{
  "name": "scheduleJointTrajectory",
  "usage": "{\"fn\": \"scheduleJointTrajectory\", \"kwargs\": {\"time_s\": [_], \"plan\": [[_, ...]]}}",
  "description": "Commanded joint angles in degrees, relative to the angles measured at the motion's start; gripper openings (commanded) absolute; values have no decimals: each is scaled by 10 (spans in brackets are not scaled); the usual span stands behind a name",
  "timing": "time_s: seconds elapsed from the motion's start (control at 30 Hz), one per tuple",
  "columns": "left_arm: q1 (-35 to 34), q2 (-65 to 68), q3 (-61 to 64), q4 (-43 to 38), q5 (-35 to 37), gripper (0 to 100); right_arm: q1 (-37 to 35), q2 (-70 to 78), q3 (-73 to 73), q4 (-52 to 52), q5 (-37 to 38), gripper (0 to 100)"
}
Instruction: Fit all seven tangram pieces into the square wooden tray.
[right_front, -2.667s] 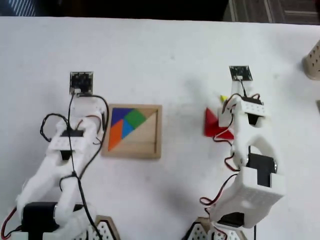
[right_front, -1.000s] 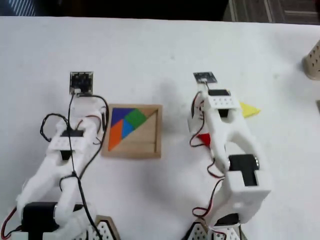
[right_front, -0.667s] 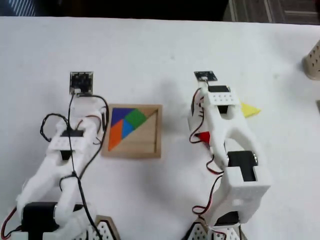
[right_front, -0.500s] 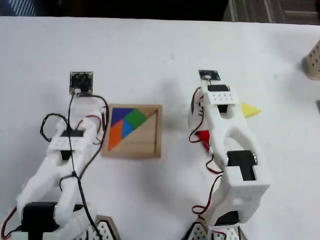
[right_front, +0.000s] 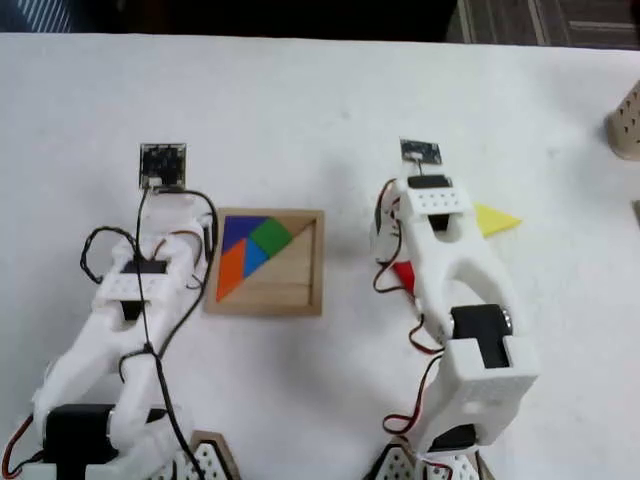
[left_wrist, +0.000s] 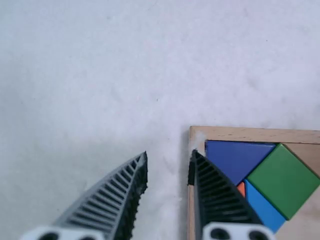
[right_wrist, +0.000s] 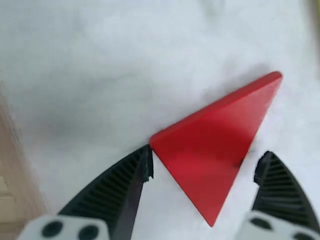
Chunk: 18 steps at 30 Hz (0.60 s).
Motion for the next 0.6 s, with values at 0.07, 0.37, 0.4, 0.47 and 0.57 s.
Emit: {"fn": "scheduleJointTrajectory", "kwargs": {"time_s": [0.07, 0.37, 0.4, 0.47, 0.57], "plan": [[-7, 1, -30, 1, 2, 154, 11, -34, 16, -46, -14, 319], [-7, 1, -30, 1, 2, 154, 12, 0, -20, -36, -14, 319], [-7, 1, -30, 1, 2, 154, 12, -4, -24, -31, -15, 319], [-7, 1, -30, 1, 2, 154, 13, -15, -25, -26, -23, 319], [-7, 1, -30, 1, 1, 154, 25, -22, -25, -28, -43, 319]]}}
